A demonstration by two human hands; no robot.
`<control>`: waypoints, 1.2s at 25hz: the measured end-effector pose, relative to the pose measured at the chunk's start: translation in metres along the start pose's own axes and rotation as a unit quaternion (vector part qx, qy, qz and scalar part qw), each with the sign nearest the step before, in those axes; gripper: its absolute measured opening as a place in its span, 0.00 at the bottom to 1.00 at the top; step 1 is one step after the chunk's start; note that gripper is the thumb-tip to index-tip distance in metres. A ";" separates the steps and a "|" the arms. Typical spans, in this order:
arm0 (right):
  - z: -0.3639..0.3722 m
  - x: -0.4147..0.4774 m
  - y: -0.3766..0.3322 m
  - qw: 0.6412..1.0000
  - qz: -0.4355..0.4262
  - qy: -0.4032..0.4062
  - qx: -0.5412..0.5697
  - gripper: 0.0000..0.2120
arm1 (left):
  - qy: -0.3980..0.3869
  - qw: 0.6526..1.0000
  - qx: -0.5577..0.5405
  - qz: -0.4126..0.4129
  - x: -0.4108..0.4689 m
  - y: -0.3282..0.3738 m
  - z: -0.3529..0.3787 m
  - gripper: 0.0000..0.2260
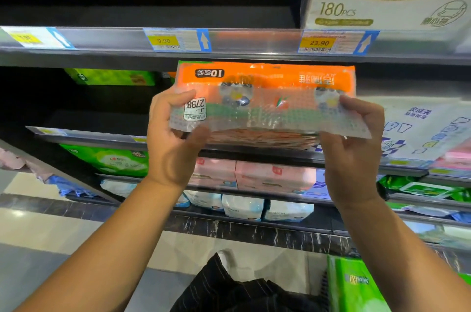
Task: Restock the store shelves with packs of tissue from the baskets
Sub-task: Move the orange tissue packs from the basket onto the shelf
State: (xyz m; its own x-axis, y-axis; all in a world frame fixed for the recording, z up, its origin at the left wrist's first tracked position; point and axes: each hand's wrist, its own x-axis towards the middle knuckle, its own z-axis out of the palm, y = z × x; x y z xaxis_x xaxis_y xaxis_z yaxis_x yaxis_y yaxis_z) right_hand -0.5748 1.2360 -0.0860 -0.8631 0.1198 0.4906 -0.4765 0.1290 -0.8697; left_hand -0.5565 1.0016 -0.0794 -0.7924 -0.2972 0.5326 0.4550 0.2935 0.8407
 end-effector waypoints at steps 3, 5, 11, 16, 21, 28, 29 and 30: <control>-0.001 0.001 0.006 1.000 -0.003 -0.004 0.008 0.15 | 0.041 0.998 0.024 -0.037 0.002 -0.003 0.004 0.11; 0.003 0.001 0.009 0.999 0.026 0.016 0.009 0.12 | 0.036 0.996 0.062 -0.046 0.001 -0.011 0.005 0.07; 0.007 0.003 0.037 0.999 0.007 0.018 -0.030 0.17 | 0.010 0.991 0.122 0.051 0.003 -0.037 0.004 0.08; 0.008 0.003 0.058 0.996 -0.036 0.011 -0.084 0.15 | -0.029 0.983 0.149 0.099 0.004 -0.068 0.009 0.09; 0.016 0.017 0.071 0.988 -0.040 0.032 -0.149 0.14 | -0.033 0.987 0.150 0.055 0.018 -0.079 0.021 0.10; 0.041 0.033 0.083 0.935 0.077 -0.038 -0.343 0.31 | -0.058 0.980 0.183 -0.057 0.046 -0.100 0.043 0.19; 0.042 0.033 0.086 0.929 0.072 -0.053 -0.359 0.35 | -0.066 0.977 0.194 -0.064 0.048 -0.107 0.044 0.20; 0.042 0.034 0.090 0.924 0.069 -0.059 -0.371 0.38 | -0.075 0.975 0.200 -0.064 0.049 -0.112 0.045 0.21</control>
State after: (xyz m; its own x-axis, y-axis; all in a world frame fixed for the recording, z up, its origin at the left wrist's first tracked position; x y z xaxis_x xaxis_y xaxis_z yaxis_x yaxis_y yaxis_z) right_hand -0.6540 1.2101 -0.1497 -0.9401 0.0821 0.3308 -0.1531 0.7655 -0.6250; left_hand -0.6647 0.9947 -0.1521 -0.8963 -0.2283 0.3801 0.1769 0.6019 0.7787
